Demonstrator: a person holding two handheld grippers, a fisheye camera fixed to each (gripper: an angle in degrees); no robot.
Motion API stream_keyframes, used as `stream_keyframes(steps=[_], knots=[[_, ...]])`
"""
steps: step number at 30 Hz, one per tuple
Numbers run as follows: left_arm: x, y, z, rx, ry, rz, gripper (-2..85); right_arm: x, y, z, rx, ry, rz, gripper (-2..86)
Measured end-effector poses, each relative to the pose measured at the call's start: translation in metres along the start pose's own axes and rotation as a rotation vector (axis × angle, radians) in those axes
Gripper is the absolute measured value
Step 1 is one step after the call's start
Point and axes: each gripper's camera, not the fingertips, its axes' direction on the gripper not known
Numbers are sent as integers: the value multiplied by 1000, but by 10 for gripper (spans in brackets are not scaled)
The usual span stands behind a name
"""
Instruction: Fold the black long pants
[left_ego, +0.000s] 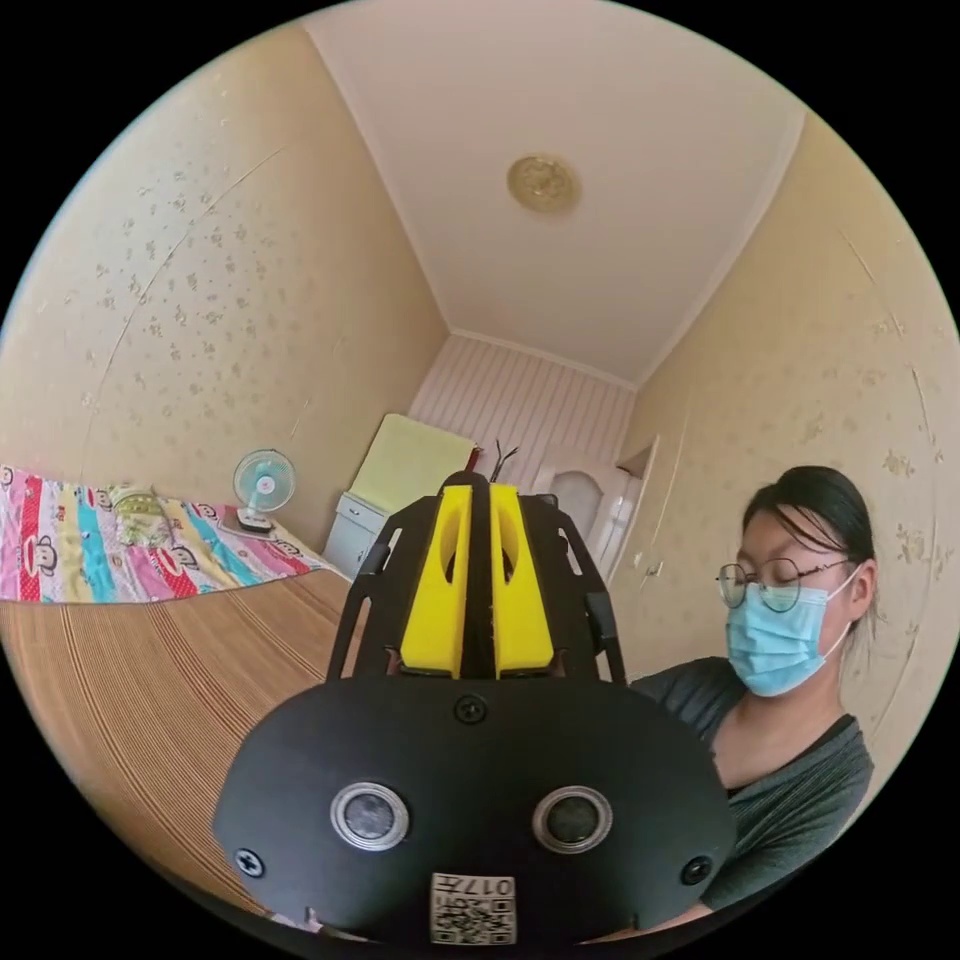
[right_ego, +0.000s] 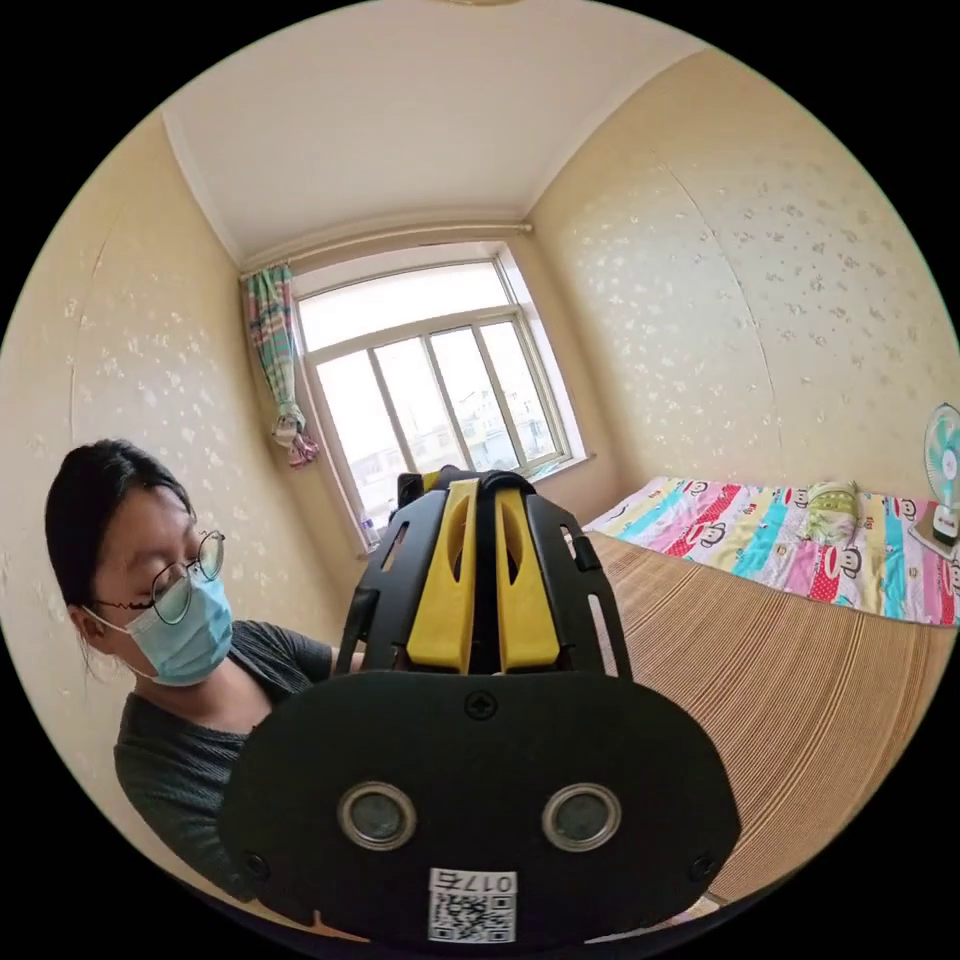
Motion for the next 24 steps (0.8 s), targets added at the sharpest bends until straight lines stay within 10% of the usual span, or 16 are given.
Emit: stream_keyframes(steps=[13, 24], knots=[[-196, 90, 68, -379, -350, -184, 38, 216, 44, 116, -239, 274, 298, 19], [-203, 381, 16, -374, -320, -788, 44, 208, 417, 70, -455, 302, 779, 39]])
